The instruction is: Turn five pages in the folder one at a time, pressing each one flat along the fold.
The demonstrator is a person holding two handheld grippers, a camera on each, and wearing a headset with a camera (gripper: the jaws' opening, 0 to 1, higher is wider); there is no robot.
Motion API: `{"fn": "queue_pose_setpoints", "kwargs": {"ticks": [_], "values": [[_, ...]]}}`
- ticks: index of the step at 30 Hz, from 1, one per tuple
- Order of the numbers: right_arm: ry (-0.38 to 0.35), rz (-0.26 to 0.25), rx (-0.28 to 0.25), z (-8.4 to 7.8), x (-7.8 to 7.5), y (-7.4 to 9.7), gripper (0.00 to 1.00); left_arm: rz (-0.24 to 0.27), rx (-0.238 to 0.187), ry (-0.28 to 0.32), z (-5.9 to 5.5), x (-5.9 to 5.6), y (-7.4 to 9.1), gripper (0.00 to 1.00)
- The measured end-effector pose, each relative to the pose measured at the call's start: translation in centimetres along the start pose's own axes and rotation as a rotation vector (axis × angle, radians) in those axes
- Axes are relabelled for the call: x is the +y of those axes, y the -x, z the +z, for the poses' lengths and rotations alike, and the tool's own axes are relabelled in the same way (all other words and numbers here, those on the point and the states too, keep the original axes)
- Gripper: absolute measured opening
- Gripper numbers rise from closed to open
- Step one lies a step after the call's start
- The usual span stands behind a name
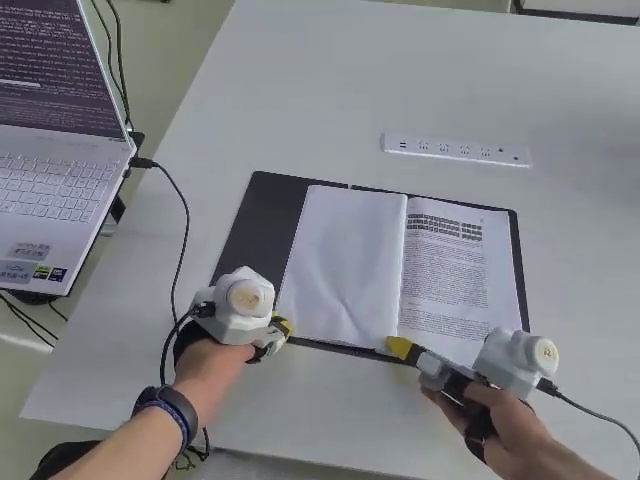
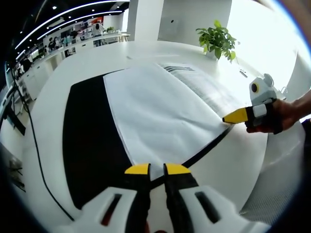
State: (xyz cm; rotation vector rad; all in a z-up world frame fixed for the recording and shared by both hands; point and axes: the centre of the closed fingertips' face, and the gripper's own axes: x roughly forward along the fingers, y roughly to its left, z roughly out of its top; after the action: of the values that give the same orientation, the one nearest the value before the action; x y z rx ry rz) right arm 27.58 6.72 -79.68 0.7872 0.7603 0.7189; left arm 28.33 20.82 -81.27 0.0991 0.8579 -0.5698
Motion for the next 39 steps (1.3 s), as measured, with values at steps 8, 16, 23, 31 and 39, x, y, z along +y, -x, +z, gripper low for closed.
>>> {"fn": "queue_pose_setpoints", "kwargs": {"ticks": [8, 16, 23, 31, 39], "values": [[0.123, -0.011, -0.005, 2.1, 0.7, 1.5, 0.13, -0.005, -0.029, 0.006, 1.1, -0.6, 0.9, 0.18], [0.270, -0.074, 0.006, 3.6, 0.6, 4.9, 0.22, -0.002, -0.078, -0.019, 2.6, -1.2, 2.6, 0.25], [0.387, -0.106, 0.006, 4.9, 0.8, 8.1, 0.33, 0.001, -0.126, -0.049, 4.0, -2.1, 4.5, 0.29], [0.475, -0.174, -0.029, 6.1, 0.5, 12.2, 0.45, -0.015, -0.191, -0.054, 4.9, -2.9, 7.3, 0.41], [0.523, -0.225, -0.052, 6.4, 0.7, 15.2, 0.54, 0.013, -0.237, -0.058, 5.6, -3.0, 10.1, 0.51]]}}
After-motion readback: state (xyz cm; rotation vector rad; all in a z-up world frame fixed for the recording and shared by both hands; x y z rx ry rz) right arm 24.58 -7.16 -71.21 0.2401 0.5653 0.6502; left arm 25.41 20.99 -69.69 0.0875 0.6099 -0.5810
